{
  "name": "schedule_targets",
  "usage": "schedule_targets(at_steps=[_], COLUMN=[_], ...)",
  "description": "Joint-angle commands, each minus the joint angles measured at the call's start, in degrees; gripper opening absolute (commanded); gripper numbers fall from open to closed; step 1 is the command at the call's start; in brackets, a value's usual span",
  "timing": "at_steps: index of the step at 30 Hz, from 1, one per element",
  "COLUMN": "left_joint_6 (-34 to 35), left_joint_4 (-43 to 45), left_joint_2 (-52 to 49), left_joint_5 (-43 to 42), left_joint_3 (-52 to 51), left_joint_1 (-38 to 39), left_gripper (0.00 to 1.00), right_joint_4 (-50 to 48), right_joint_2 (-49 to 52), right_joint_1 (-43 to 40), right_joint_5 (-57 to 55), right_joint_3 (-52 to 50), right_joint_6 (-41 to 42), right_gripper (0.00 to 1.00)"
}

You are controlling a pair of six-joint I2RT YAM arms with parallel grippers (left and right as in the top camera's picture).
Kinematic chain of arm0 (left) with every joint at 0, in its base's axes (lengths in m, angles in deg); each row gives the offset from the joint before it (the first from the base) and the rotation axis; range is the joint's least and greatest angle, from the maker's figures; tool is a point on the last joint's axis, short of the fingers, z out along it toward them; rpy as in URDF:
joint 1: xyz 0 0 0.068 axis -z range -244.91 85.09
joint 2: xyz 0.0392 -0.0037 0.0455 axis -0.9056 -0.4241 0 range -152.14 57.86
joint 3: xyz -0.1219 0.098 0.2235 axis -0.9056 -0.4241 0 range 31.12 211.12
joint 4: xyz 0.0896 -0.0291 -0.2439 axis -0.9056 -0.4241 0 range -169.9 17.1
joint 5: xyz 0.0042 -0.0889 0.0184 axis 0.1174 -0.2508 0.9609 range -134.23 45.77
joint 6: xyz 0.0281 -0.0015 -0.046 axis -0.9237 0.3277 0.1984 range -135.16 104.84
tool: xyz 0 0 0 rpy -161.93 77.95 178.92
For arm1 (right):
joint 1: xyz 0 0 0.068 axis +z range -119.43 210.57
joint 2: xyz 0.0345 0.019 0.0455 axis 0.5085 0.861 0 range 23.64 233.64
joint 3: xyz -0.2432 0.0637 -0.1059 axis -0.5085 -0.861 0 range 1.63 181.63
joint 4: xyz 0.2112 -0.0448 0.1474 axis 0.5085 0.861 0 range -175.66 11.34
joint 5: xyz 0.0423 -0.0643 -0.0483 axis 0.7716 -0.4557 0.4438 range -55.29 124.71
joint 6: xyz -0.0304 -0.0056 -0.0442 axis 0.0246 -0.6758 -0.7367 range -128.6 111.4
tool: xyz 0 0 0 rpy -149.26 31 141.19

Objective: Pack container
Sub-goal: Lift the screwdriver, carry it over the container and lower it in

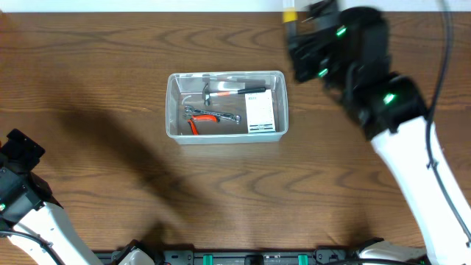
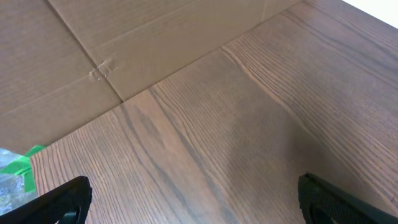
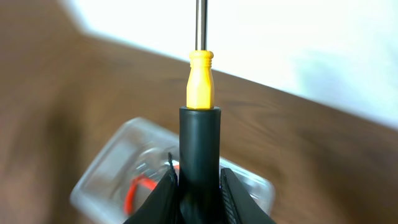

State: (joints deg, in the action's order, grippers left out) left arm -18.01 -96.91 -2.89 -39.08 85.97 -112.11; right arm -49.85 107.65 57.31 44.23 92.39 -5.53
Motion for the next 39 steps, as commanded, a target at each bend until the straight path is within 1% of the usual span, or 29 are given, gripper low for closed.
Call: schedule_targets(at_steps=[1, 5, 6, 9, 14, 18, 28, 29, 30, 31, 33, 34, 35, 36, 37, 39], left_joint_6=[0.09, 0.09, 0.09, 0.09, 0.09, 0.09, 0.09, 0.09, 0.09, 0.09, 0.09, 0.09, 0.09, 0.09, 0.09, 0.09], left_joint_4=[0.0, 0.0, 0.0, 0.0, 0.0, 0.0, 0.0, 0.0, 0.0, 0.0, 0.0, 0.0, 0.0, 0.0, 0.0, 0.0], left_joint_2=[0.13, 0.13, 0.13, 0.13, 0.13, 0.13, 0.13, 0.13, 0.13, 0.13, 0.13, 0.13, 0.13, 0.13, 0.13, 0.13], left_joint_5=[0.68, 0.68, 0.68, 0.68, 0.68, 0.68, 0.68, 0.68, 0.68, 0.68, 0.68, 0.68, 0.68, 0.68, 0.68, 0.68], left_joint_3=[1.49, 1.49, 1.49, 1.49, 1.49, 1.49, 1.49, 1.49, 1.49, 1.49, 1.49, 1.49, 1.49, 1.49, 1.49, 1.49], left_joint_1=[-0.26, -0.26, -0.26, -0.26, -0.26, -0.26, -0.26, -0.26, -0.24, -0.26, -0.26, -0.26, -0.26, -0.26, -0.26, -0.26], left_gripper=[0.98, 0.97, 0.98, 0.98, 0.98, 0.99, 0.98, 0.98, 0.98, 0.98, 0.98, 0.98, 0.98, 0.98, 0.98, 0.98], right_joint_4=[1.55, 5.42, 6.32, 7.69, 6.4, 4.55, -0.26, -0.2, -0.2, -0.26, 0.07, 0.35, 0.63, 1.07, 1.81, 3.96], right_joint_2=[4.66, 11.04, 13.07, 18.71, 26.29, 31.01, 38.25, 38.49, 38.49, 38.38, 37.31, 36.22, 34.91, 33.42, 31.45, 27.19], right_joint_1=[6.69, 11.76, 12.37, 12.7, 11.78, 11.87, 11.91, 11.85, 11.78, 11.69, 11.56, 11.5, 11.41, 11.37, 11.28, 11.04], right_joint_5=[0.87, 0.83, 0.81, 0.04, -1.55, -1.55, -0.28, -0.55, -1.2, -2.29, -4.74, -6.4, -7.82, -8.61, -9.4, -11.1], right_joint_3=[-1.79, -1.95, -1.95, -1.95, -1.95, -1.95, -1.95, -1.95, -1.95, -1.84, -1.29, -0.85, -0.39, 0.09, 0.76, 2.23], right_joint_6=[-17.88, -30.21, -32.87, -39.01, -49.7, -52.04, -51.91, -51.23, -49.62, -47.19, -43.19, -41.03, -39.04, -37.7, -36.5, -35.17], right_gripper=[0.01, 0.01, 0.01, 0.01, 0.01, 0.01, 0.01, 0.12, 0.38, 0.53, 0.54, 0.56, 0.66, 0.86, 0.99, 0.99])
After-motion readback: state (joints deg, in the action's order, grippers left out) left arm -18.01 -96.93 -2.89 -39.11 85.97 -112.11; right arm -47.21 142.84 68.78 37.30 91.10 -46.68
